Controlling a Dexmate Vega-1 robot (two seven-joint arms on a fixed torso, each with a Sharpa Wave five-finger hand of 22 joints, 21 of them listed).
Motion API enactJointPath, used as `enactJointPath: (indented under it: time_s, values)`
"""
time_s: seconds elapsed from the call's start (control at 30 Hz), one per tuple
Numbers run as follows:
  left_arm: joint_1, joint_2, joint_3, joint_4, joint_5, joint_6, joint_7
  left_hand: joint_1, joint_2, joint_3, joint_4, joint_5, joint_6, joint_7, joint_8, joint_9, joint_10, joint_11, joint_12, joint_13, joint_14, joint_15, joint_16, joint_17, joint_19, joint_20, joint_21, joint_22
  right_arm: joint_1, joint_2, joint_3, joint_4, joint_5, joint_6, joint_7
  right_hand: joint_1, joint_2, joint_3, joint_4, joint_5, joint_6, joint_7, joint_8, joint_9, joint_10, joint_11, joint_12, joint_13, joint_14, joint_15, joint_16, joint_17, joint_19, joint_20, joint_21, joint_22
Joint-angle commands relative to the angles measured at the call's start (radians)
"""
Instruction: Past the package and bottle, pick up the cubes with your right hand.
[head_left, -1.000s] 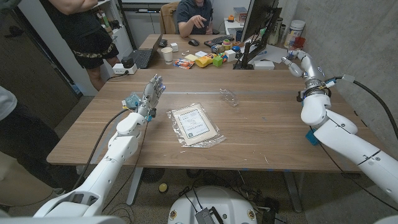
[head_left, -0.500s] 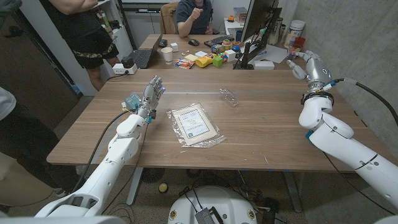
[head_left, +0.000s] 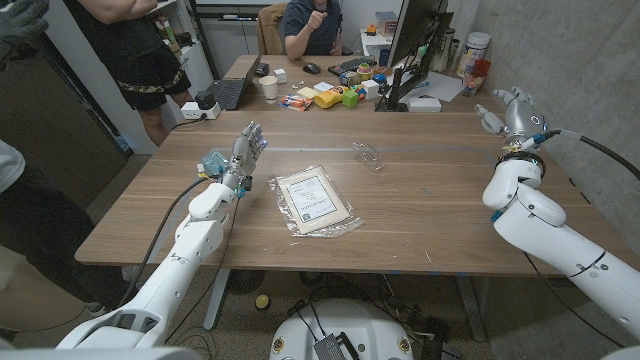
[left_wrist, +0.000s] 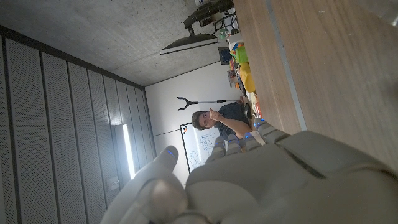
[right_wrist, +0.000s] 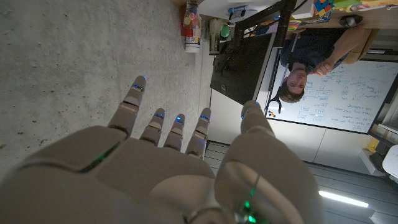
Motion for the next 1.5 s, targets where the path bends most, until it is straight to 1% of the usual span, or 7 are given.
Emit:
enactJointPath:
  time_s: [0.03,0.27,0.53,0.7,1.03,1.33,1.5]
  values:
    - [-0.025,-0.004,0.006,0.030,0.002,0.000,-0.020,-0.009,0.064,-0.002,0.000,0.006,-0.008,-0.005,0.006,0.003,-0.010,0.003,0.006,0.003,-0.044,-0.002,0.005,0.002,-0.009,-0.003,0.008,0.005,0.010,-0.023,-0.010,-0.023,0.028,-0.211,0.053,0.015,-0.012,-0.006,-0.002,0.010,-0.037,0.000,-0.004,0.003,-0.033,-0.005,-0.004,0.005,-0.021,-0.005,-0.004,0.003,-0.022,-0.002,-0.004,0.003]
    - [-0.043,-0.012,0.009,0.056,0.006,0.000,-0.035,-0.009,0.063,-0.003,0.000,0.006,-0.008,-0.005,0.006,0.003,-0.011,0.002,0.006,0.003,-0.044,-0.002,0.005,0.002,-0.009,-0.004,0.008,0.005,0.007,-0.093,-0.031,-0.073,0.057,-0.299,0.087,0.029,-0.016,-0.007,-0.002,0.016,-0.059,-0.002,0.000,0.004,-0.046,-0.035,0.001,0.005,-0.030,-0.013,-0.001,0.004,-0.036,-0.002,-0.003,0.004]
    - [-0.056,-0.021,0.008,0.077,0.011,-0.006,-0.048,-0.009,0.063,-0.004,0.000,0.007,-0.008,-0.005,0.006,0.003,-0.011,0.003,0.005,0.003,-0.044,-0.002,0.005,0.002,-0.010,-0.004,0.008,0.005,0.043,-0.167,-0.089,-0.163,0.085,-0.457,0.111,0.043,-0.014,-0.004,-0.005,0.020,-0.059,-0.003,0.005,0.006,-0.050,-0.037,0.003,0.005,-0.033,-0.013,0.000,0.004,-0.037,-0.003,-0.001,0.004]
    - [-0.066,-0.026,0.007,0.092,0.015,-0.009,-0.055,-0.009,0.063,-0.005,0.000,0.007,-0.008,-0.005,0.006,0.003,-0.012,0.001,0.005,0.003,-0.044,-0.002,0.005,0.002,-0.010,-0.004,0.008,0.005,-0.018,-0.174,-0.054,-0.212,-0.021,-0.465,0.191,0.053,-0.013,-0.002,-0.006,0.023,-0.059,-0.003,0.008,0.006,-0.046,-0.031,0.007,0.005,-0.029,-0.012,0.003,0.004,-0.035,-0.004,0.001,0.005]
    - [-0.093,-0.040,0.009,0.128,0.022,-0.018,-0.079,-0.010,0.062,-0.007,0.000,0.007,-0.009,-0.005,0.006,0.003,-0.012,0.001,0.005,0.003,-0.045,-0.002,0.005,0.002,-0.010,-0.004,0.008,0.005,-0.110,-0.072,-0.028,-0.214,-0.668,-0.465,0.790,0.069,-0.015,-0.001,-0.007,0.027,-0.058,-0.002,0.012,0.008,-0.032,-0.029,0.015,0.006,-0.014,-0.015,0.010,0.004,-0.025,-0.006,0.006,0.005]
    - [-0.107,-0.049,0.008,0.149,0.030,-0.028,-0.097,-0.010,0.062,-0.009,0.000,0.007,-0.009,-0.006,0.006,0.003,-0.011,0.000,0.006,0.003,-0.045,-0.002,0.005,0.002,-0.010,-0.004,0.008,0.005,-0.124,-0.045,-0.028,-0.189,-0.978,-0.465,1.143,0.086,-0.016,0.000,-0.006,0.031,-0.052,-0.002,0.018,0.009,-0.015,-0.027,0.022,0.006,0.013,-0.014,0.019,0.003,-0.010,-0.005,0.011,0.006]
    - [-0.105,-0.052,0.004,0.150,0.030,-0.029,-0.100,-0.010,0.062,-0.009,0.000,0.007,-0.009,-0.005,0.006,0.003,-0.012,0.002,0.005,0.003,-0.045,-0.002,0.005,0.002,-0.010,-0.004,0.008,0.005,-0.112,-0.059,-0.030,-0.179,-1.069,-0.465,1.310,0.089,-0.018,-0.002,-0.004,0.032,-0.049,-0.002,0.019,0.010,-0.018,-0.022,0.020,0.006,0.016,-0.011,0.019,0.003,-0.004,-0.005,0.013,0.006]
